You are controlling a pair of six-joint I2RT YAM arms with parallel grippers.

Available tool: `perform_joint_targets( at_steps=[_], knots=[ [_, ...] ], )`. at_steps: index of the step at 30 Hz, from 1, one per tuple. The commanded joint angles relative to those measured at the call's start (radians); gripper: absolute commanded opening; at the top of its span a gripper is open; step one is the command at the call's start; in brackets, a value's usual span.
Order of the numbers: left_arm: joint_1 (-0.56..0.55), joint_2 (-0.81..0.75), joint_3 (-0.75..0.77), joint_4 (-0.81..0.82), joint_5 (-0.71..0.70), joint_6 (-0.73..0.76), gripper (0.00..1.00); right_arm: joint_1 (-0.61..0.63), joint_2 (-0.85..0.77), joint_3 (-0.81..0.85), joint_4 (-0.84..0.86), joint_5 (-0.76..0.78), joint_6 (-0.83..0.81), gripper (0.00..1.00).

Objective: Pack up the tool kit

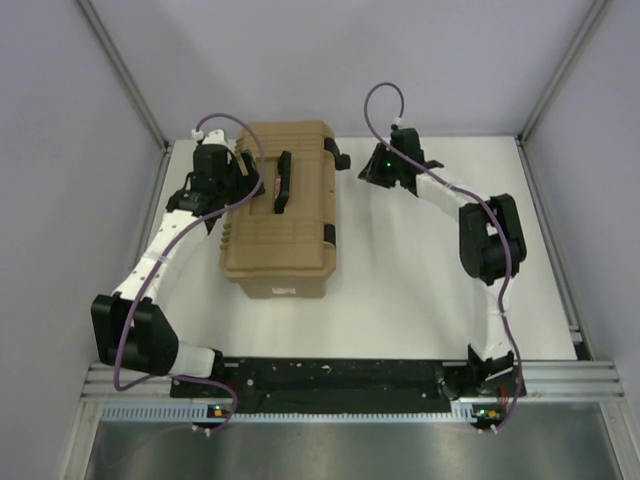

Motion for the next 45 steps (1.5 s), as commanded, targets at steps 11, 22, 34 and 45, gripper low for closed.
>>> perform_joint_targets(
  at_steps=[11, 22, 34, 45],
  knots=[
    [0.004, -0.017, -0.102, 0.059, 0.129, -0.022, 0.86, 0.074, 0.105, 0.397, -0.328, 0.258, -0.276, 0.11],
    [0.004, -0.015, -0.152, 0.065, 0.173, -0.05, 0.86, 0.157, 0.231, 0.596, -0.439, 0.395, -0.494, 0.0],
    [0.004, -0.009, -0.175, 0.082, 0.233, -0.019, 0.85, 0.188, 0.358, 0.73, -0.382, 0.355, -0.619, 0.0],
    [-0.002, 0.027, -0.24, 0.209, 0.51, -0.027, 0.77, 0.192, 0.338, 0.599, -0.178, -0.011, -0.581, 0.0]
  ],
)
